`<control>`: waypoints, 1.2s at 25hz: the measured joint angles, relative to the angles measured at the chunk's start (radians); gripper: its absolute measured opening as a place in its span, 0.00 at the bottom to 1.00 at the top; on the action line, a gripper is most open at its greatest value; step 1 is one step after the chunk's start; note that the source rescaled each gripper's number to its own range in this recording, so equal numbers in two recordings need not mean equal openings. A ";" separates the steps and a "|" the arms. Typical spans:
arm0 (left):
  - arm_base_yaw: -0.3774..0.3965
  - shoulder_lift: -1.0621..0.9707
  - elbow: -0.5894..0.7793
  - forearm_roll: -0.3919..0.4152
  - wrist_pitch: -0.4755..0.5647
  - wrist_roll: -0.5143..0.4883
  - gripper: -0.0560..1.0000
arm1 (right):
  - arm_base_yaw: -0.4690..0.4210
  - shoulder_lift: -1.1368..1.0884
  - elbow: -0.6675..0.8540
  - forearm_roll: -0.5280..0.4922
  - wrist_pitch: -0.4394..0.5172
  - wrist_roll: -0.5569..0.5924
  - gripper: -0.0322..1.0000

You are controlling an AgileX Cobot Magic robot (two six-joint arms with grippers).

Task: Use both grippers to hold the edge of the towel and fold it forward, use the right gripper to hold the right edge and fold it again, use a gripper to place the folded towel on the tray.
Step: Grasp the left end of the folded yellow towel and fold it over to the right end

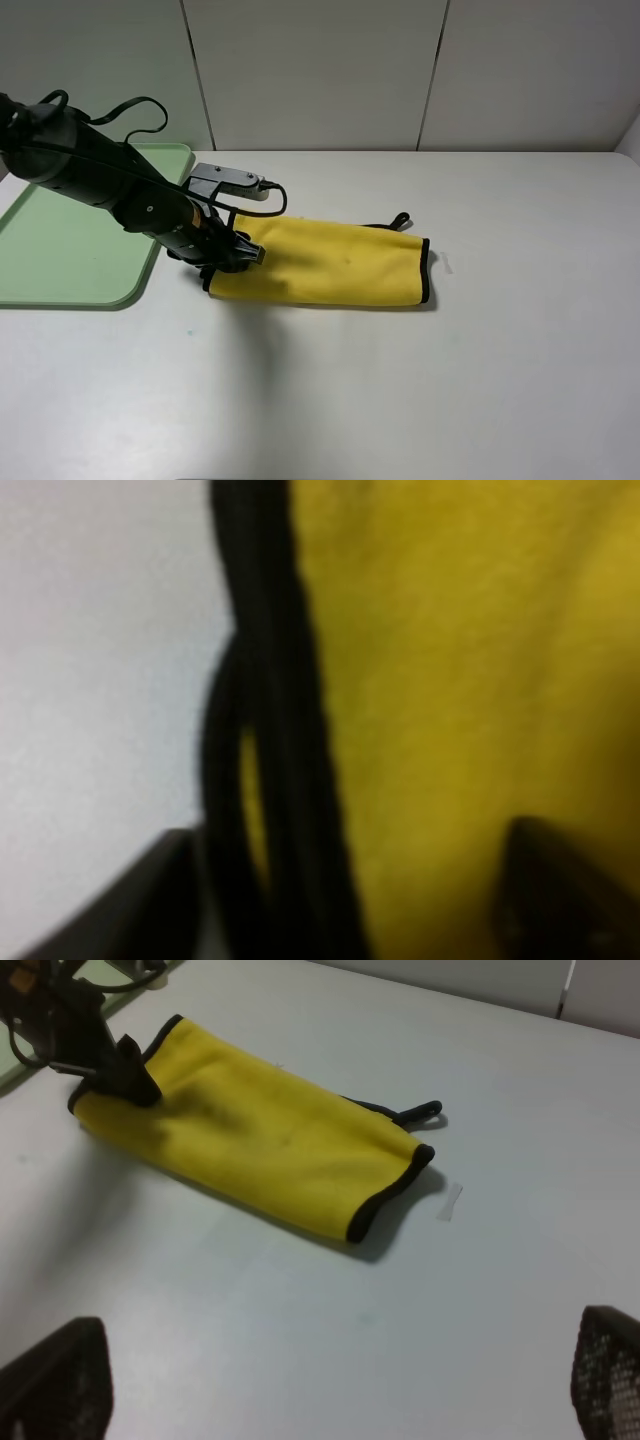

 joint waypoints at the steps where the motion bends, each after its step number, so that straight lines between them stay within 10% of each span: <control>1: 0.000 0.001 0.000 -0.002 -0.002 -0.001 0.45 | 0.000 0.000 0.000 0.000 0.000 0.000 1.00; 7: -0.001 0.002 0.000 -0.011 -0.012 -0.008 0.12 | 0.000 0.000 0.000 0.000 0.000 0.000 1.00; 17: -0.001 -0.010 -0.001 -0.011 0.013 -0.008 0.11 | 0.000 0.000 0.000 0.000 -0.001 0.000 1.00; 30: 0.000 -0.219 -0.072 -0.009 0.331 0.056 0.10 | 0.000 0.000 0.000 0.000 -0.001 0.000 1.00</control>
